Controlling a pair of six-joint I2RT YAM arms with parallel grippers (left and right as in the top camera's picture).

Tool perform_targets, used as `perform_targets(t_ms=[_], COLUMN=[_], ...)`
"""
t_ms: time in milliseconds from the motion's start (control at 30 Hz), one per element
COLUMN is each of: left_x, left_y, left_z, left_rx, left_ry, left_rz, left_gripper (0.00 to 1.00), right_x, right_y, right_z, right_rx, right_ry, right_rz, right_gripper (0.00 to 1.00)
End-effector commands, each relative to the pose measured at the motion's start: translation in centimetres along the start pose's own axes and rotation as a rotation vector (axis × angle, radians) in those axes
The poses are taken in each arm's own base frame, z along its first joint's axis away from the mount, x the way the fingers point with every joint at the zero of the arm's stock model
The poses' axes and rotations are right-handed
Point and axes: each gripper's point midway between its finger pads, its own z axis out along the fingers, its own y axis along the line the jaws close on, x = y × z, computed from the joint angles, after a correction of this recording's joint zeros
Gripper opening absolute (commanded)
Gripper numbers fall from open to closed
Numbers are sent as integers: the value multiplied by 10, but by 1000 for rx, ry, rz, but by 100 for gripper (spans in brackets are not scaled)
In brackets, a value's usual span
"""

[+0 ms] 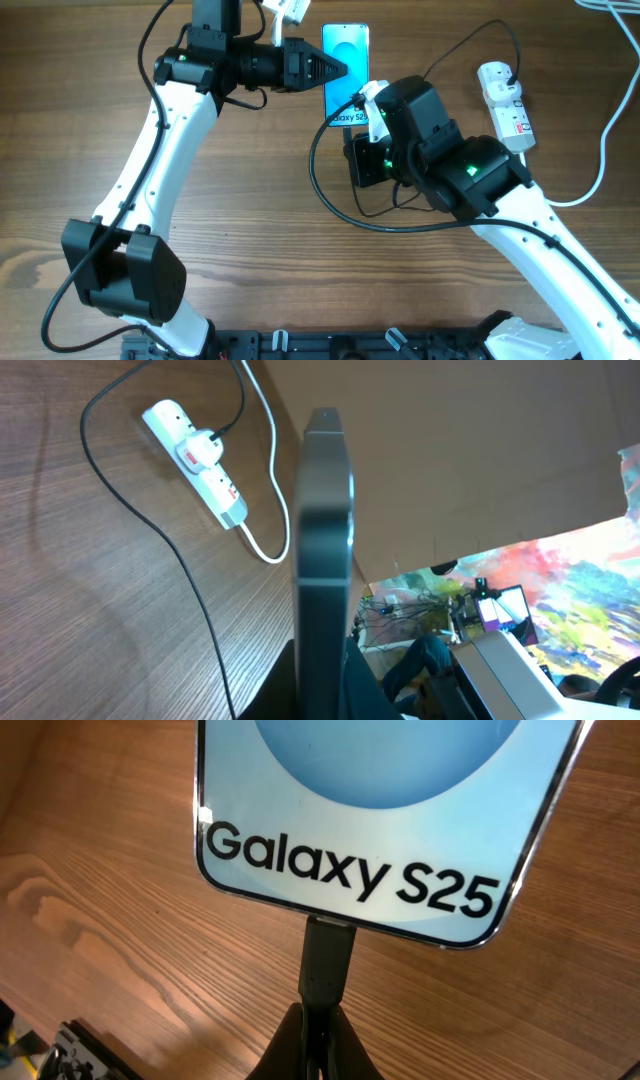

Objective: Plug charger to phone and switch on socket
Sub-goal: 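Push the USB-C plug up into the phone's port with the right gripper, then release the plug and lower the phone flat onto the table with left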

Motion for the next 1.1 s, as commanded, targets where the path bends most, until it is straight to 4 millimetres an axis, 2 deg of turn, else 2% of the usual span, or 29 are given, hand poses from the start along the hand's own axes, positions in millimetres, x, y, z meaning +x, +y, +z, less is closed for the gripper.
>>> perform_targets(t_ms=[0,200,500,600,800,867,967,1000,1033,1067], left_x=[10,15,16,15,12,6,-2,-3,-2,1], left_y=[-14,-26,-26,-24,-16,-5,17,30,46,55], left_z=[3,1,1,1,1,-4,-13,-17,-22,-23], left_rx=[49,122,122,112,69,18,-85,-148,-234,-272], left_ry=[41,71,74,70,50,21,-27,-45,-62,-59], left_rz=[-9,-25,-50,-50,-51,-56,-90,-110,-141,-166], left_gripper=[4,4,4,4,4,4,4,4,4,4], right_x=[-43,-60,-70,-71,-63,-58,-47,-41,-35,-33], right_y=[1,2,0,1,6,7,9,7,1,-9], right_z=[-16,-20,-22,-23,-28,-34,-45,-50,-55,-59], right_rx=[39,40,60,58,24,19,5,11,42,90], right_ry=[-160,-230,-278,-281,-255,-243,-219,-206,-197,-200], right_rz=[-31,-33,-31,-31,-37,-36,-34,-31,-16,25], right_gripper=[4,4,6,11,32,44,56,61,78,87])
